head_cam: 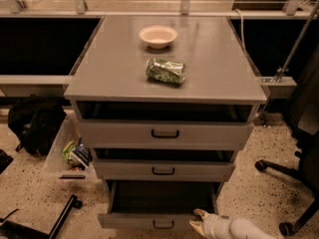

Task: Open bottom drawer

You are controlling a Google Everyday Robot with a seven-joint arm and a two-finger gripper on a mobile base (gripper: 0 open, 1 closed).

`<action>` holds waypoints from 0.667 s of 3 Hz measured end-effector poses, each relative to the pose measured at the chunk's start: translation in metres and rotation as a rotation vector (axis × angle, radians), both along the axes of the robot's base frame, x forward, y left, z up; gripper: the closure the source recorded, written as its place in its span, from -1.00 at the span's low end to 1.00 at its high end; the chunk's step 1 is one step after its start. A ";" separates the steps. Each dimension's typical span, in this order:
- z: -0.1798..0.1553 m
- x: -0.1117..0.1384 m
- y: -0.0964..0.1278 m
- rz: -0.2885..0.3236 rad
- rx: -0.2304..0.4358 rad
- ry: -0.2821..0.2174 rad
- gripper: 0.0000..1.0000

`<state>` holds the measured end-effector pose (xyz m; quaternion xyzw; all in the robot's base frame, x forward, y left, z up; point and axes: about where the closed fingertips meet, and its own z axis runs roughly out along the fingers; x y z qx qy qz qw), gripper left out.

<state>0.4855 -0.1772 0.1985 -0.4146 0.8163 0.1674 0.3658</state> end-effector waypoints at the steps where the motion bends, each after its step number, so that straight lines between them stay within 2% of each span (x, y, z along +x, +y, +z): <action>1: 0.002 0.000 -0.001 0.000 0.000 0.000 1.00; 2: -0.001 -0.013 0.000 -0.006 0.010 -0.001 1.00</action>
Offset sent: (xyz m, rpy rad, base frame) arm -0.3004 0.0205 -0.0987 0.2015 -0.0317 -0.1308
